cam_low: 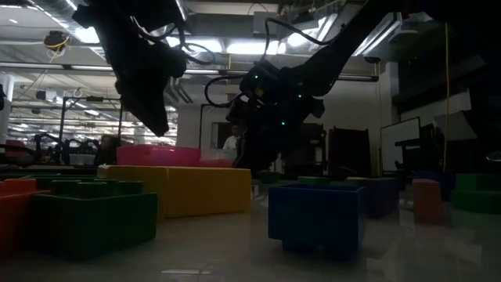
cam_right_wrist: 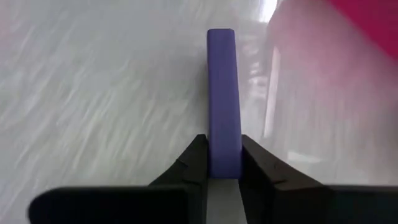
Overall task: Sort blocks by size
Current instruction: Put the big purple block into the white bin, then put the big green block into the white bin
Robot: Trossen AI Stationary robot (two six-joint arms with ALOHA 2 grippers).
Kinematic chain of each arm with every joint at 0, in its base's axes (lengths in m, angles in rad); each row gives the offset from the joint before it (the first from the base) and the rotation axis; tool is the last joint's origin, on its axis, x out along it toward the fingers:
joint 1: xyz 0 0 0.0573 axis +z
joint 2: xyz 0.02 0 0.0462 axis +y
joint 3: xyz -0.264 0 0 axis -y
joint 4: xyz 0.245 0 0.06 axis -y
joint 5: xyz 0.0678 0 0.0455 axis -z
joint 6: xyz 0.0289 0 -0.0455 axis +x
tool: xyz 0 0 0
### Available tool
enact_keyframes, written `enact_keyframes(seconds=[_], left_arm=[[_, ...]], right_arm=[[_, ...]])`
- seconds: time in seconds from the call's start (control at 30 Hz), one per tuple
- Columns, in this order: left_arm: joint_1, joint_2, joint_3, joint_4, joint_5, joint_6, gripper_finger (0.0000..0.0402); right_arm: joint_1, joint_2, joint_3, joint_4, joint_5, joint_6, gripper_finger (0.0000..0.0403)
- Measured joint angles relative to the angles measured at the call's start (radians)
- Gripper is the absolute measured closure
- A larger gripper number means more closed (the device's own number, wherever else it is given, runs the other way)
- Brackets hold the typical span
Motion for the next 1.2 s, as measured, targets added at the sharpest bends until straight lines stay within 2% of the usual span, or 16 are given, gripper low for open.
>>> enact_keyframes(seconds=[0.1, 0.33, 0.47, 0.67, 0.77, 0.97, 1.2], left_arm=[[-0.045, 0.0, 0.0, -0.024, 0.018, -0.007, 0.0231], [-0.159, 0.0, 0.0, -0.078, 0.048, -0.079, 0.0231], [-0.216, 0.0, 0.0, -0.078, 0.048, -0.126, 0.0231], [-0.296, 0.0, 0.0, -0.08, 0.048, -0.212, 0.0231], [-0.338, -0.001, 0.0, -0.08, 0.048, -0.223, 0.0231], [-0.393, -0.001, 0.0, -0.079, 0.046, -0.227, 0.0231], [-0.43, -0.001, 0.0, -0.07, 0.045, -0.367, 0.0231]], right_arm=[[0.001, 0.004, 0.011, 0.037, 0.028, 0.021, 0.0345], [0.001, 0.004, 0.126, 0.053, 0.221, 0.042, 0.032], [0.0, 0.002, 0.205, 0.035, 0.27, -0.02, 0.0335], [-0.005, 0.002, 0.266, 0.012, 0.55, -0.142, 0.0345], [-0.026, 0.001, 0.27, 0.012, 0.651, -0.186, 0.0329], [-0.084, 0.001, 0.27, -0.002, 0.668, -0.188, 0.031], [-0.098, -0.001, 0.27, -0.01, 0.662, -0.184, 0.0302]])
